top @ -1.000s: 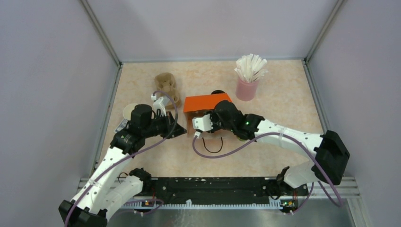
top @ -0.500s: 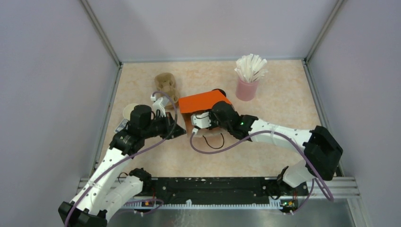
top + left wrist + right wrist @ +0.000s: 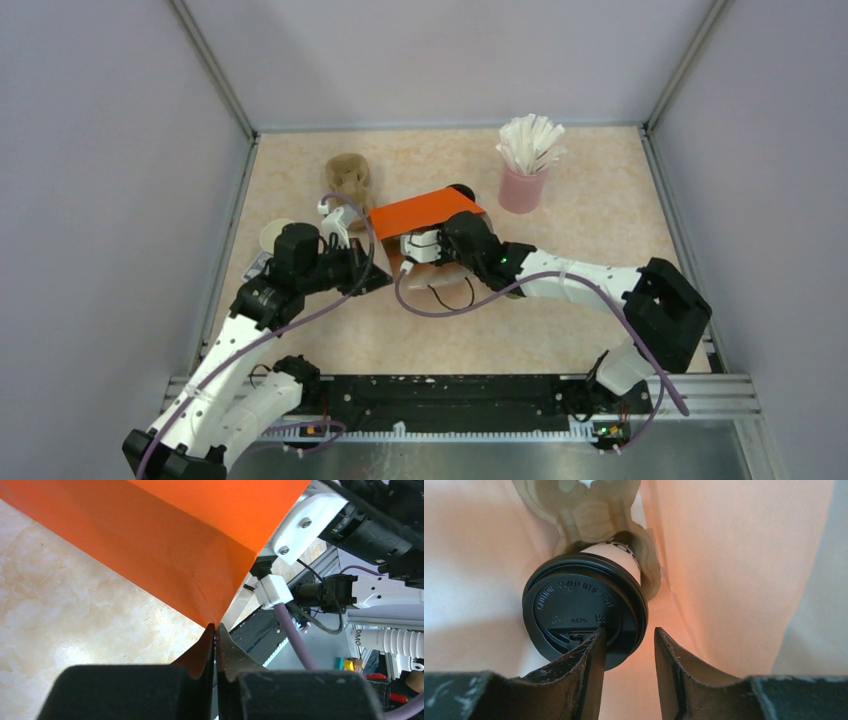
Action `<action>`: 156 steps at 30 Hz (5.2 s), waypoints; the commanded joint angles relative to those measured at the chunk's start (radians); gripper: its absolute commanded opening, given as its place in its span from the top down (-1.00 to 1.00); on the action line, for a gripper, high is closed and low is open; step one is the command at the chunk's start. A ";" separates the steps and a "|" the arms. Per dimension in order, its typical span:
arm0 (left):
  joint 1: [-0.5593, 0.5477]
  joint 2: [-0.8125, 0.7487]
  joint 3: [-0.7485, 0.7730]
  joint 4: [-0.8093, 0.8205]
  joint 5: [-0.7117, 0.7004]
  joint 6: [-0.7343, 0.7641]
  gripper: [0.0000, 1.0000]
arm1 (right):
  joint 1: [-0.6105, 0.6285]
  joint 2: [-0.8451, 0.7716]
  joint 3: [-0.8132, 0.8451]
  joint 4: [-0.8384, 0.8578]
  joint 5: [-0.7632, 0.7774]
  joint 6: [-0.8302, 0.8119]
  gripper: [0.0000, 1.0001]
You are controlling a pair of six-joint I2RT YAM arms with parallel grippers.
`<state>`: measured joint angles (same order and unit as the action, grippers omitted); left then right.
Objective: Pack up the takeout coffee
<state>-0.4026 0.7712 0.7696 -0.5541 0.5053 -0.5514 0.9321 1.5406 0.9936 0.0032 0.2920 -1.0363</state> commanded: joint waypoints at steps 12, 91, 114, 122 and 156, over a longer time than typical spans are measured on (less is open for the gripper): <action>-0.002 -0.020 0.016 -0.017 0.009 0.013 0.92 | -0.019 0.053 0.019 0.157 0.098 0.068 0.20; -0.002 0.119 0.185 0.022 0.182 -0.015 0.93 | 0.004 -0.318 0.345 -0.536 -0.257 0.625 0.14; -0.001 0.076 0.130 0.044 0.311 0.081 0.92 | -0.009 -0.351 0.506 -0.597 0.063 0.966 -0.51; -0.001 0.084 0.154 0.035 0.303 0.089 0.92 | -0.175 -0.259 0.511 -0.688 -0.143 1.029 -0.66; -0.001 0.198 0.237 0.062 0.157 0.093 0.81 | -0.273 -0.172 0.453 -0.623 -0.273 1.146 1.00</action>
<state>-0.4026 0.9501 0.9493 -0.5457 0.7410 -0.4686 0.6689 1.4502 1.4338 -0.6243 0.0021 0.0360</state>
